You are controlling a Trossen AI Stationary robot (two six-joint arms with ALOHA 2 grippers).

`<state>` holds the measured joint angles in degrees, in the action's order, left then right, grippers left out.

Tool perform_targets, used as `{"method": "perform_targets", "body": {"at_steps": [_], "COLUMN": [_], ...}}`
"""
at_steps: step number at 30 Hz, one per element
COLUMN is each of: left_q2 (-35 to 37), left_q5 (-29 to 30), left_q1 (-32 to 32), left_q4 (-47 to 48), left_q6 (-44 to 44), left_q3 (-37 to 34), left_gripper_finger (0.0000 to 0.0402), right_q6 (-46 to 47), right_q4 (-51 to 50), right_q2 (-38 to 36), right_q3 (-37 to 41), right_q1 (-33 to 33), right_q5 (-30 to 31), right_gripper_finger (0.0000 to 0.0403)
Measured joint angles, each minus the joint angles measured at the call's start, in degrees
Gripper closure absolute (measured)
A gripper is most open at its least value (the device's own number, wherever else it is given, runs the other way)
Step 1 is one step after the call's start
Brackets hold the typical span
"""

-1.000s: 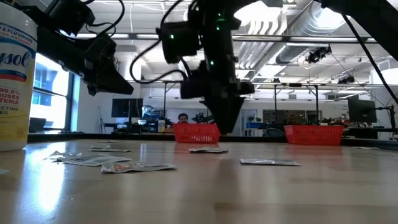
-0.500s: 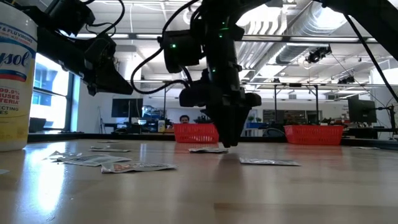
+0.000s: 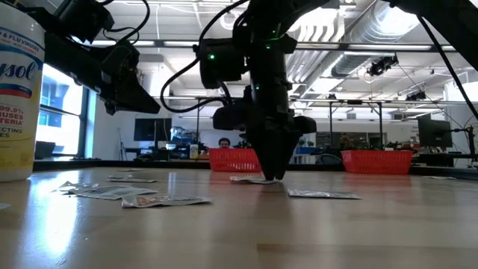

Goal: Pick & Place First Aid Supplies
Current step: Put the towelette pack into the left red bin

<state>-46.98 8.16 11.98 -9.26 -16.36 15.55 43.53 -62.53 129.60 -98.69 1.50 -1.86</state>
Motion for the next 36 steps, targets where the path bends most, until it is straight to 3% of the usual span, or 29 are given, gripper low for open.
{"method": "perform_targets", "body": {"at_steps": [10, 20, 36], "left_q2": [0.00, 0.00, 0.00], "left_q5": [0.00, 0.02, 0.01], "left_q1": [0.00, 0.00, 0.00], "left_q4": [0.01, 0.00, -0.02], "left_q6": [0.00, 0.00, 0.00], "left_q3": [0.00, 0.00, 0.00], "left_gripper_finger": [0.0331, 0.0331, 0.0331], "right_q6": [1.53, 2.67, 2.96], "right_q4": [6.70, 7.35, 7.35], "right_q2": [-0.20, -0.20, -4.26], "right_q3": [4.29, 4.41, 4.89], "right_q1": [0.33, 1.48, 1.91], "right_q5": [-3.05, -4.23, 1.57], "right_gripper_finger": [0.0312, 0.0357, 0.0397]}}
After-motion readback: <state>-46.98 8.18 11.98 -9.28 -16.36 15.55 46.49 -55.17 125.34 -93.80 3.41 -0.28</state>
